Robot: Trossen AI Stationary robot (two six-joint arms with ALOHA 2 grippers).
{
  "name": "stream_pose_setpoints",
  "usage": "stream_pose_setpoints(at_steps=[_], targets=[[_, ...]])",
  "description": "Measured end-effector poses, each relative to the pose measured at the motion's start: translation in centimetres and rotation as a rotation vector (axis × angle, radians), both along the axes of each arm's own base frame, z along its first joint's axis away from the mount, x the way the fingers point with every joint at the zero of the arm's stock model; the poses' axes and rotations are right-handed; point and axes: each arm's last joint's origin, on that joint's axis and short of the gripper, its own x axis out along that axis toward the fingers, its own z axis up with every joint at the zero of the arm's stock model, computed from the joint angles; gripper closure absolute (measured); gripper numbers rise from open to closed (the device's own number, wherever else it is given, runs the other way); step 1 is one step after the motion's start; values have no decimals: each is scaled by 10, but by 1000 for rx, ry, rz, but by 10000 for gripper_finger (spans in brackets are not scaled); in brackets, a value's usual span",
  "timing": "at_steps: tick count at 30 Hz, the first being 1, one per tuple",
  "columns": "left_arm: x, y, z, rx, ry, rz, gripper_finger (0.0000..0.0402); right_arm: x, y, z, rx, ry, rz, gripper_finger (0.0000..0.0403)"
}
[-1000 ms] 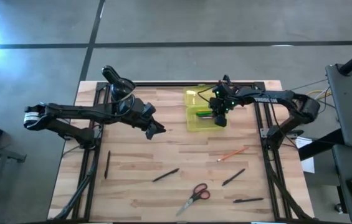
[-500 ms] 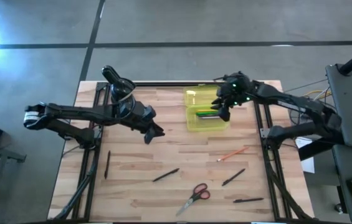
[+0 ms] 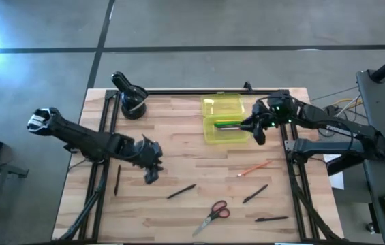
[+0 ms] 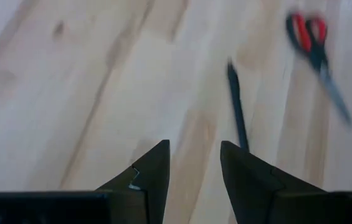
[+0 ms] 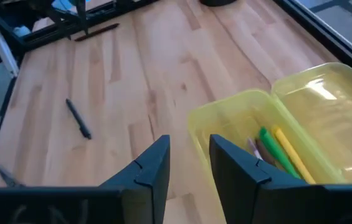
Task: Pick & place school supplies into a supply box
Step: Put the black pen into the supply box
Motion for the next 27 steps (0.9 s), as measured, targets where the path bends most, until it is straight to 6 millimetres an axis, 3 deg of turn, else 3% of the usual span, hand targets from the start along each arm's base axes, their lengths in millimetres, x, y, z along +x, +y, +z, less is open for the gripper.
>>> stream_pose_setpoints(at_steps=[9, 14, 22, 27], targets=[[-35, -23, 24, 186, 345, -258, 276, -5, 6, -1, -18, -16, 28, 306], [-51, -28, 24, 197, 483, -409, 276, -5, 6, -2, -2, -12, 21, 312], [-67, -24, -6, 26, 712, -99, 278, -6, 9, -1, 32, -23, 10, 319], [-80, -20, -34, -48, 860, -8, 301, -6, 12, 0, 27, -29, 24, 317]])
